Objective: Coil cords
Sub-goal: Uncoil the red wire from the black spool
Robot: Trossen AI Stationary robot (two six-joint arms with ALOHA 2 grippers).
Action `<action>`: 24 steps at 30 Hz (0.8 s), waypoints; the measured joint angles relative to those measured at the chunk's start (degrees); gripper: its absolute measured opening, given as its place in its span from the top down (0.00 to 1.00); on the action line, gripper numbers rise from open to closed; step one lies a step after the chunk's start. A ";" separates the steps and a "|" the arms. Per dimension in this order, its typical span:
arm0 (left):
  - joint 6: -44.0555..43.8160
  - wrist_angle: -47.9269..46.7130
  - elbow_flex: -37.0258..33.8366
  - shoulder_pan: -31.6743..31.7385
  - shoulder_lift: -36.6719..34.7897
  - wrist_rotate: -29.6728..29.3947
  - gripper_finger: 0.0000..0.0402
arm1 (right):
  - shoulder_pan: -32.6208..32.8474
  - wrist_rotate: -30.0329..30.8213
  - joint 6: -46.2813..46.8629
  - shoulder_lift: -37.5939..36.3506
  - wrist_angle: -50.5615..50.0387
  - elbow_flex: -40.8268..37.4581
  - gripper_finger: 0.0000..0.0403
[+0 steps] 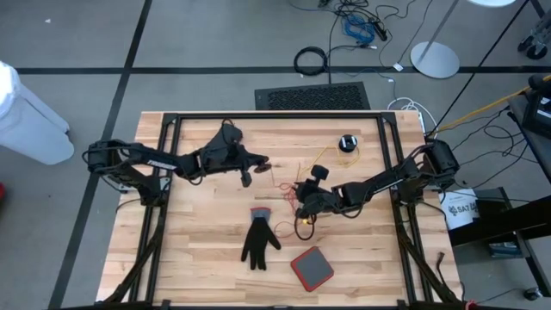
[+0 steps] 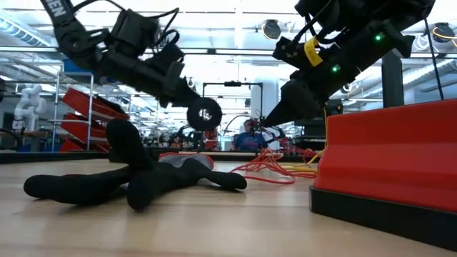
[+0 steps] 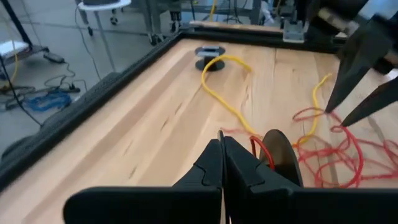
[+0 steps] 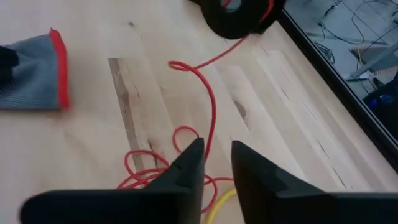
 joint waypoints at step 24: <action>-11.50 18.93 -7.54 -0.41 3.32 4.03 0.97 | 10.79 5.78 -3.04 -0.48 -1.45 0.00 0.64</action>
